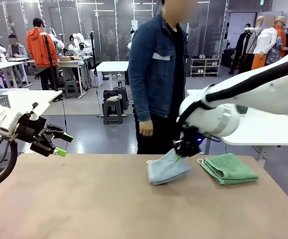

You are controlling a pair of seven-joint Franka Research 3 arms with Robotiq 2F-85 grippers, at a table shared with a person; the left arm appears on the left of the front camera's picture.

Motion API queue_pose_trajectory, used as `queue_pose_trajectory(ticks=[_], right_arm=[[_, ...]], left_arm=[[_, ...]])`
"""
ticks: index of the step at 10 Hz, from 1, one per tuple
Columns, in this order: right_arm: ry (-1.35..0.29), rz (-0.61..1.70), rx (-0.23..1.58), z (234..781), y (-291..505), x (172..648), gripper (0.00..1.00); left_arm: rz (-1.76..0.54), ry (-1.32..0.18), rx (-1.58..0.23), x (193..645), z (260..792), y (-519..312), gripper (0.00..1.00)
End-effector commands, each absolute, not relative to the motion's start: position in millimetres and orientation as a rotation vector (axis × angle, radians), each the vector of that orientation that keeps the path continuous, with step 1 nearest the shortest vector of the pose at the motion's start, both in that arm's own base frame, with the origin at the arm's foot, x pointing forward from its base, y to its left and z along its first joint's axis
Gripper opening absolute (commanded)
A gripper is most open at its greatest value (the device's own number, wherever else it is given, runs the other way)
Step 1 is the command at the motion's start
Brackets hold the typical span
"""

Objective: Fold the towels and place them in the basket.
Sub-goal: Stack the folded Towel with hook on the right side of the table.

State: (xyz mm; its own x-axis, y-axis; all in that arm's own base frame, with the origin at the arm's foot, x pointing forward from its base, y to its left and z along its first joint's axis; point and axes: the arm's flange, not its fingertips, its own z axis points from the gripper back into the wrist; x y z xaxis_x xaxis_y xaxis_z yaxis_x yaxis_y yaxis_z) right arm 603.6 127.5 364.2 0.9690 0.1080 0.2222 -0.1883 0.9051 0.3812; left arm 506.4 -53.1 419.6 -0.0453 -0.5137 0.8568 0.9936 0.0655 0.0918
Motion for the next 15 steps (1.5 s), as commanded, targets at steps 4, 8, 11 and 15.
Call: queue_pose_trajectory(ticks=[4,8,11,15], right_arm=[[-0.216,0.238,0.481,388.2,17.7,617.5,0.07],[-0.223,0.270,0.452,416.4,-43.4,627.4,0.07],[-0.229,0.265,0.413,426.2,-77.0,632.9,0.07],[-0.204,0.252,0.428,404.3,-94.2,642.1,0.28]], left_arm=[[-1.389,-0.890,-0.704,505.4,422.5,-54.3,1.00],[-1.389,-0.890,-0.704,505.4,422.5,-54.3,1.00],[-1.389,-0.890,-0.704,505.4,422.5,-54.3,1.00],[-1.389,-0.890,-0.704,505.4,422.5,-54.3,1.00]])
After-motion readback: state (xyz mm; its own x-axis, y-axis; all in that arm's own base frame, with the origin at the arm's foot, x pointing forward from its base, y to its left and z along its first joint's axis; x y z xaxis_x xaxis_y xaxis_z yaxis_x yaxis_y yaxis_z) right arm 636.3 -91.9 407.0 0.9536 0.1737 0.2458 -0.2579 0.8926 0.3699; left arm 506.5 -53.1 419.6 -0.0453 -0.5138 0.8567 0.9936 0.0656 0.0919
